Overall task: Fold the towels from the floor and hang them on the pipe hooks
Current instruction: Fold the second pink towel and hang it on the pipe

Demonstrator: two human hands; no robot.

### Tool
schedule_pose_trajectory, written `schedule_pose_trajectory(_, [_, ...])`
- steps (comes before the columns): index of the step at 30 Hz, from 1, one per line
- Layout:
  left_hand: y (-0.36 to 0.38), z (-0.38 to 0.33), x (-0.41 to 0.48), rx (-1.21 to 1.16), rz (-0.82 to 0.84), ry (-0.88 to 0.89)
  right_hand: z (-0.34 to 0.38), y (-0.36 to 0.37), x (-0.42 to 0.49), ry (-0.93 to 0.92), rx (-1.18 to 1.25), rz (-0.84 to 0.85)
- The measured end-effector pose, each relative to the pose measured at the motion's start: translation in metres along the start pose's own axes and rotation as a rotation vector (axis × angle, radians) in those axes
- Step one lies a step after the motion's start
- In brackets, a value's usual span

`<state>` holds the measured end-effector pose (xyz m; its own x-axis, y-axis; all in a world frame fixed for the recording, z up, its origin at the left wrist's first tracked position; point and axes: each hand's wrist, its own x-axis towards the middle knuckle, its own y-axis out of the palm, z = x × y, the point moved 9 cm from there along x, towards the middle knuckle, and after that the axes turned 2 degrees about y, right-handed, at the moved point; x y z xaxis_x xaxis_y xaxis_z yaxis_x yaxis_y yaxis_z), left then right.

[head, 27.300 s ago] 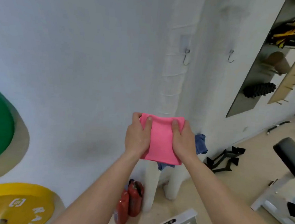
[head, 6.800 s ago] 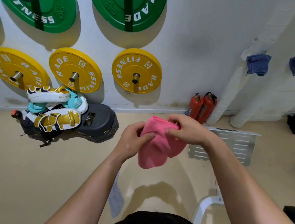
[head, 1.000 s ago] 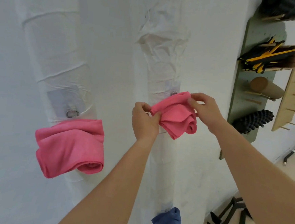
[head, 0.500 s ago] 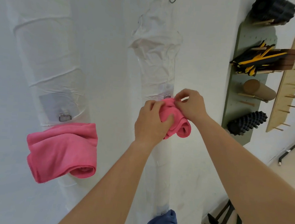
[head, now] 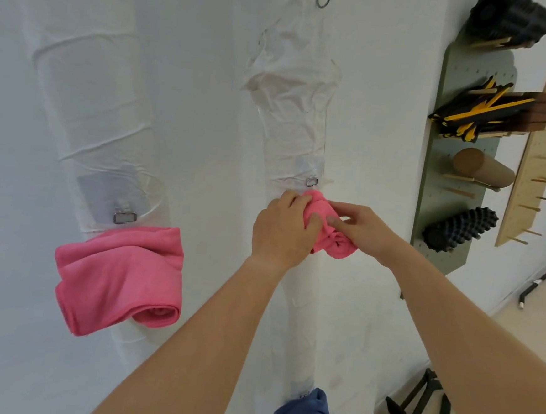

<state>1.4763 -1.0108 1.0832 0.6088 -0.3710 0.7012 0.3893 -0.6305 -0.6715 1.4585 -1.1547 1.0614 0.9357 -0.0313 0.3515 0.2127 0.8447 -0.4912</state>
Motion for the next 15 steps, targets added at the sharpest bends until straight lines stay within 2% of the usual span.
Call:
schedule_pose_trajectory(4, [-0.009, 0.000, -0.002, 0.123, -0.040, 0.052, 0.017, -0.008, 0.000, 0.007, 0.000, 0.024])
schedule_pose_trajectory(8, [0.004, 0.002, -0.008, 0.063, -0.035, 0.051, 0.011, 0.002, -0.002, -0.022, 0.005, 0.042])
schedule_pose_trajectory(11, [0.011, 0.009, -0.009, -0.072, -0.036, -0.025, 0.000, 0.004, -0.003, -0.076, -0.025, -0.084])
schedule_pose_trajectory(15, [0.011, 0.008, -0.006, -0.103, -0.064, -0.059, -0.004, 0.004, -0.004, -0.052, -0.037, -0.258])
